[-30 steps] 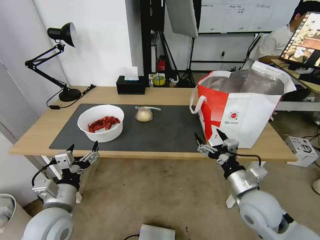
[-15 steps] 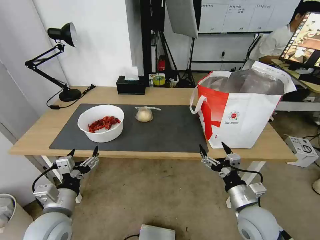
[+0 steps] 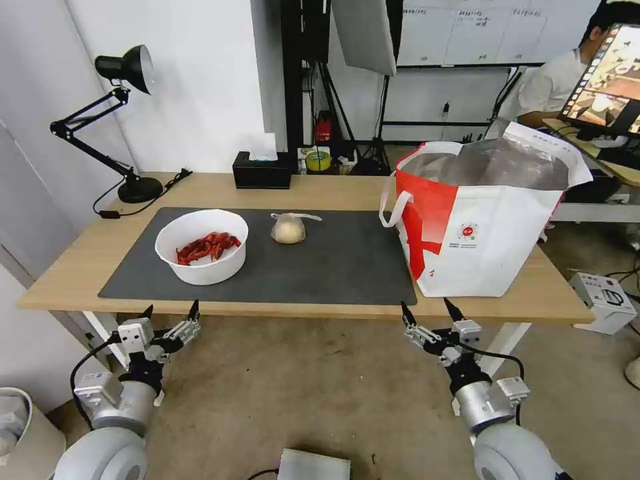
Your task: Pick up the trash from the table and place it into the takeout bag.
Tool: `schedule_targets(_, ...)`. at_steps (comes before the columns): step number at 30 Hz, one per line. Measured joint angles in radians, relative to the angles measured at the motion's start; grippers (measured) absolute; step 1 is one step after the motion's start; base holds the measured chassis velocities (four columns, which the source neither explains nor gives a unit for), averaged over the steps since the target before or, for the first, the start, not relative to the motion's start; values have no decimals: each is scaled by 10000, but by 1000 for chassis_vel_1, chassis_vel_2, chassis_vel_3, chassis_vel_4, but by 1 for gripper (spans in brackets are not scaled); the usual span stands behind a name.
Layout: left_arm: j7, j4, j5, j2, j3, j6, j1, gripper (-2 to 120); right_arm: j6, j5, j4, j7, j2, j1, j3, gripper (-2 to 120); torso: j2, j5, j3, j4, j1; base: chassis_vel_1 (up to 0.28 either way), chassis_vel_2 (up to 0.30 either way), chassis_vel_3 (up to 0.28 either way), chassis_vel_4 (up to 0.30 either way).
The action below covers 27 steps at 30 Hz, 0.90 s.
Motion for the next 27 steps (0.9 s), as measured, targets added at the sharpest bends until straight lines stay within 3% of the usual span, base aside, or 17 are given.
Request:
schedule_targets(20, 23, 115, 33, -6, 118, -7, -174, 100, -8, 56, -82, 10, 91, 168, -249, 100, 0, 0, 0, 0, 0, 0, 0, 0, 0)
schedule_targets(27, 6, 215, -1, 265, 333, -2, -513, 100, -300, 673, -19, -86, -211, 1525, -822, 100, 0, 0, 1, -1, 0, 0, 0, 0, 0)
